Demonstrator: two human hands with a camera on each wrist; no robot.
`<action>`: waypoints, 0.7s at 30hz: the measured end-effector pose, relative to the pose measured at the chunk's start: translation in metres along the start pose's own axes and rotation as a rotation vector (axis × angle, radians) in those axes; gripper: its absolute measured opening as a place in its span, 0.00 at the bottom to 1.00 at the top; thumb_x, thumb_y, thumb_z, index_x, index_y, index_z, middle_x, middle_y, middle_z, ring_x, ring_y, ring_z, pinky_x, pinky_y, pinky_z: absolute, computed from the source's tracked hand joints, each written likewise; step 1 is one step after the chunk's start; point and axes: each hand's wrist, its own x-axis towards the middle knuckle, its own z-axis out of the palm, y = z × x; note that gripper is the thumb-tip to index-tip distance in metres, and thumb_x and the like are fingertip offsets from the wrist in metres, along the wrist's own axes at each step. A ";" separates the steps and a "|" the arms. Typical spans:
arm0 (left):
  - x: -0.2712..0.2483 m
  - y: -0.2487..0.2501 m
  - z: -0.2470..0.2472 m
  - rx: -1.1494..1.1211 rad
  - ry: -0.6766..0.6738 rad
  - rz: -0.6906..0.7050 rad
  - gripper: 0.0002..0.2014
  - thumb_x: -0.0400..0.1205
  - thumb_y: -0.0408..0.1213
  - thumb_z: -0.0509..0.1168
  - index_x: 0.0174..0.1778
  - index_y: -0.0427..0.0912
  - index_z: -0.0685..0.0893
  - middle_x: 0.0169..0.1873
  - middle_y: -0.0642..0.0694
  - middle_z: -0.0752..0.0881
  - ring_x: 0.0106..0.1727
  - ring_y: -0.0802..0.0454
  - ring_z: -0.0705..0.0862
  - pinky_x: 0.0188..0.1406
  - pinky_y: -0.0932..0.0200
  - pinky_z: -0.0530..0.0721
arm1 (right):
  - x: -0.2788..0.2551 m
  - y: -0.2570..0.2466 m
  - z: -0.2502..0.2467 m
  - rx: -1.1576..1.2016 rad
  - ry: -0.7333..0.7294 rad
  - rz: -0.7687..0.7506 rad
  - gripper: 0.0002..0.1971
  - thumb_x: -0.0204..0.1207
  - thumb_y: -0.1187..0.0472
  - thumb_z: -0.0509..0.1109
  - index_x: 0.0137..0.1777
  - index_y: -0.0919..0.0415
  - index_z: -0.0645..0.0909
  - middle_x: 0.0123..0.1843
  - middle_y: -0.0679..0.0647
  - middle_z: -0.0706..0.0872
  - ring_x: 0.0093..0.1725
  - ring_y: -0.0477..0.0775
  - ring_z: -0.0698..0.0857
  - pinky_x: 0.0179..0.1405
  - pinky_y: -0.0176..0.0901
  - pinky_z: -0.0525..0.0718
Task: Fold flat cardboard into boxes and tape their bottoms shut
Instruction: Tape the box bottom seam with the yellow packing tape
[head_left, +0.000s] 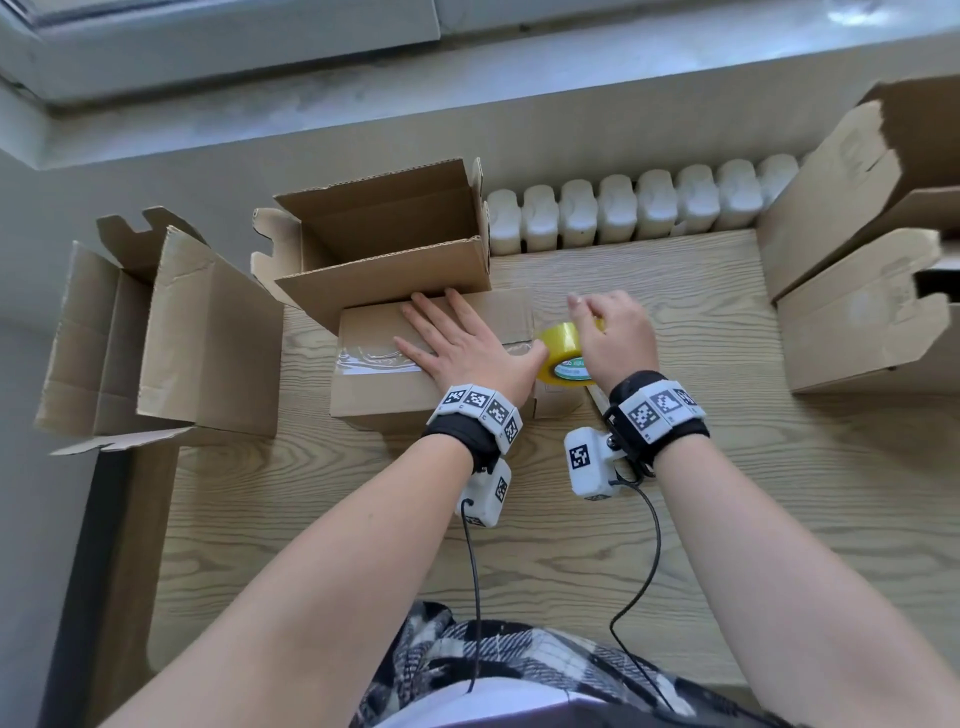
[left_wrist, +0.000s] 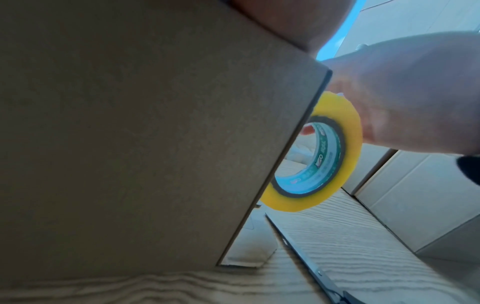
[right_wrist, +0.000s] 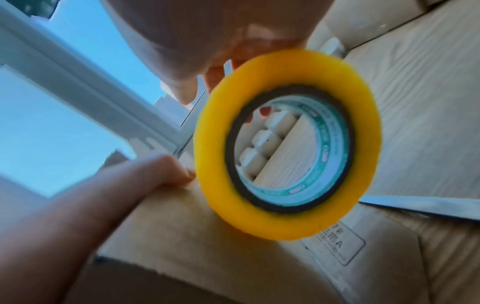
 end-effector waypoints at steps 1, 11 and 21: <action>0.000 0.000 0.000 0.001 0.003 0.004 0.61 0.67 0.76 0.48 0.86 0.35 0.38 0.83 0.25 0.36 0.83 0.28 0.33 0.76 0.22 0.38 | -0.003 0.006 -0.004 0.071 0.085 0.030 0.22 0.84 0.44 0.59 0.52 0.60 0.88 0.49 0.60 0.84 0.53 0.63 0.81 0.55 0.55 0.78; 0.000 0.000 0.004 0.009 0.051 -0.014 0.64 0.64 0.80 0.48 0.86 0.36 0.43 0.84 0.26 0.42 0.85 0.29 0.37 0.77 0.22 0.42 | -0.076 0.069 -0.008 -0.151 -0.027 0.565 0.09 0.70 0.61 0.67 0.49 0.59 0.79 0.57 0.59 0.83 0.60 0.66 0.80 0.58 0.53 0.79; -0.001 0.002 0.003 0.034 0.057 -0.041 0.65 0.64 0.82 0.50 0.86 0.38 0.42 0.84 0.28 0.41 0.85 0.31 0.37 0.78 0.23 0.41 | -0.094 0.072 0.013 -0.475 -0.295 0.492 0.12 0.77 0.60 0.68 0.58 0.61 0.77 0.59 0.61 0.85 0.62 0.65 0.84 0.52 0.50 0.80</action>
